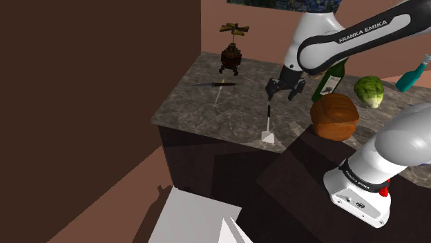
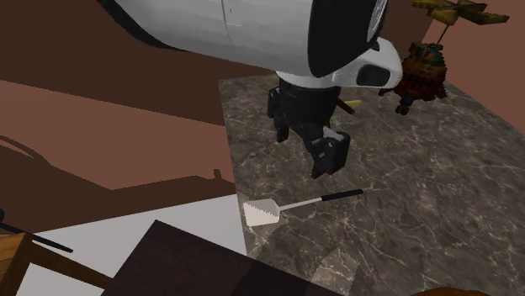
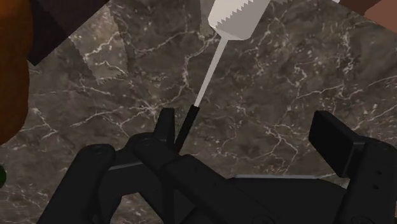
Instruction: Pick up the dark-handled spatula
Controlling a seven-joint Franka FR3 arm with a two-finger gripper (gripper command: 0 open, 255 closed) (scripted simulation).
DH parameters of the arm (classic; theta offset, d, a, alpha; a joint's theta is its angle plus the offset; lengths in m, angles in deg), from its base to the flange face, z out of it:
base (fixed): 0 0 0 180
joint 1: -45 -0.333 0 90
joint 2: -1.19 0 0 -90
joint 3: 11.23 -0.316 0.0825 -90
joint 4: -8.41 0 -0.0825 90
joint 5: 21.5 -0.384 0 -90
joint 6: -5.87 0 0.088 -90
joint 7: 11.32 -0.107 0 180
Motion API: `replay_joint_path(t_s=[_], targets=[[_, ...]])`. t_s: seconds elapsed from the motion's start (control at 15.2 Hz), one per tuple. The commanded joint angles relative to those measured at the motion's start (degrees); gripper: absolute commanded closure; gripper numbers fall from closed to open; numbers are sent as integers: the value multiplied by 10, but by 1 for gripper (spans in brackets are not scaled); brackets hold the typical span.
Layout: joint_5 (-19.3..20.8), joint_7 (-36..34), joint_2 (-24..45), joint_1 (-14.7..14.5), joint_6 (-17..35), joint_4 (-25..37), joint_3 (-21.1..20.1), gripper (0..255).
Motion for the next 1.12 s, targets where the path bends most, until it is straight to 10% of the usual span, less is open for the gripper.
replay_joint_path(t_s=[0.0, 0.53, 1.06], targets=[[5, -42, 45, 14, 54, -6, -11, 0], [106, -249, 244, 83, 236, 6, -30, 0], [185, -318, 328, 74, 306, 17, -2, 0]])
